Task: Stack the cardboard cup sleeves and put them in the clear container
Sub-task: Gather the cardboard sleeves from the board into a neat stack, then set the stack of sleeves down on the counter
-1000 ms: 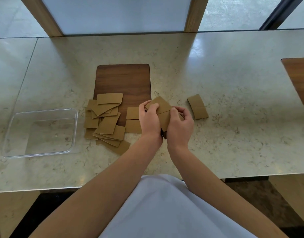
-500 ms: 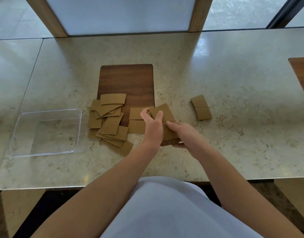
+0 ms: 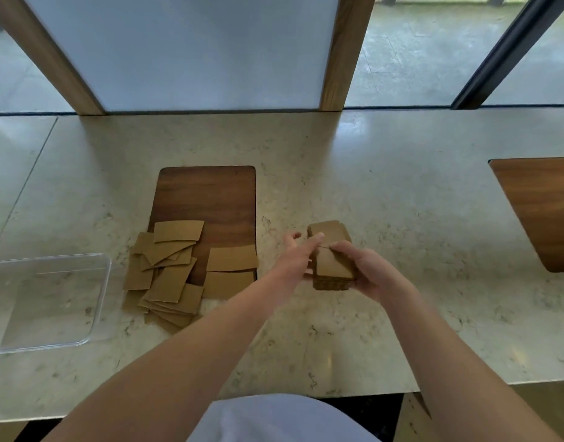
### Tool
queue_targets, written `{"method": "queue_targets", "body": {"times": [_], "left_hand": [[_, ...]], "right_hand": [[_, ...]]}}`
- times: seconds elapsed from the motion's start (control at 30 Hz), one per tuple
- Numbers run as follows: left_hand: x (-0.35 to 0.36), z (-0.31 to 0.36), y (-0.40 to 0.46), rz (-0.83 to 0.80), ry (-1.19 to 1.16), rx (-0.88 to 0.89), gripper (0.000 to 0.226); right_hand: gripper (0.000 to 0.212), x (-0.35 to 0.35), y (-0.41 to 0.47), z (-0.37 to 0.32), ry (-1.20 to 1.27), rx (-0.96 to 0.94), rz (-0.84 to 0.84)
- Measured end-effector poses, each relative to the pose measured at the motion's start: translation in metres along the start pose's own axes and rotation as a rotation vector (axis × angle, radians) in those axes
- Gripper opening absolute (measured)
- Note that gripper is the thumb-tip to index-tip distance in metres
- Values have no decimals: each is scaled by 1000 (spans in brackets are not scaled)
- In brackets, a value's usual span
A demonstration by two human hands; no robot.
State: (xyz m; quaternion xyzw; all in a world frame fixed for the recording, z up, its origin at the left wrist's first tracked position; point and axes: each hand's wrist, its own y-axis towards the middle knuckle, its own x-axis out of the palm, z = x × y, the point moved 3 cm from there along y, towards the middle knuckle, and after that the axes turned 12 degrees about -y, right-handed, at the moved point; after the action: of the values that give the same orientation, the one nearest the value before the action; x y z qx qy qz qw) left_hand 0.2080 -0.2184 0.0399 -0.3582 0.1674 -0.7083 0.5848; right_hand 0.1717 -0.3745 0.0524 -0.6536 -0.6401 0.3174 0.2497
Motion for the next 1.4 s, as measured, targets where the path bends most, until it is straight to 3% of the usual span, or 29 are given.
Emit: {"method": "queue_targets", "body": {"times": [0.1,0.23,0.4,0.57,0.7,0.77,1.07,1.2,1.3,1.4], "left_hand": [[-5,-8,9,40,-2,-118,60],[-28,-28,17,137,30,-228,36],[-24,-37,33,172,91,-234,27],[13,-24,60,245,-14,-196,15],[38,-13,69,252,-160,-227,30],[42,-9,71,246,-200,-237,31],[56,3,70,228,-200,-269,38],[57,4,68,182,-260,-301,48],[47,6,64,168,-324,-276,63],[20,6,51,190,-318,-226,53]], "right_hand": [[55,-36,27,-4,-106,71,97],[50,-69,68,-10,-227,149,103],[41,-85,98,-14,-279,176,50],[49,-81,113,-11,-239,134,-42],[58,-80,120,-7,-349,143,-51],[52,-81,122,-6,-394,116,-30],[46,-86,120,-4,-402,79,66],[54,-85,112,-6,-428,93,61],[62,-83,98,-17,-491,43,186],[46,-77,76,-41,-569,-194,448]]}}
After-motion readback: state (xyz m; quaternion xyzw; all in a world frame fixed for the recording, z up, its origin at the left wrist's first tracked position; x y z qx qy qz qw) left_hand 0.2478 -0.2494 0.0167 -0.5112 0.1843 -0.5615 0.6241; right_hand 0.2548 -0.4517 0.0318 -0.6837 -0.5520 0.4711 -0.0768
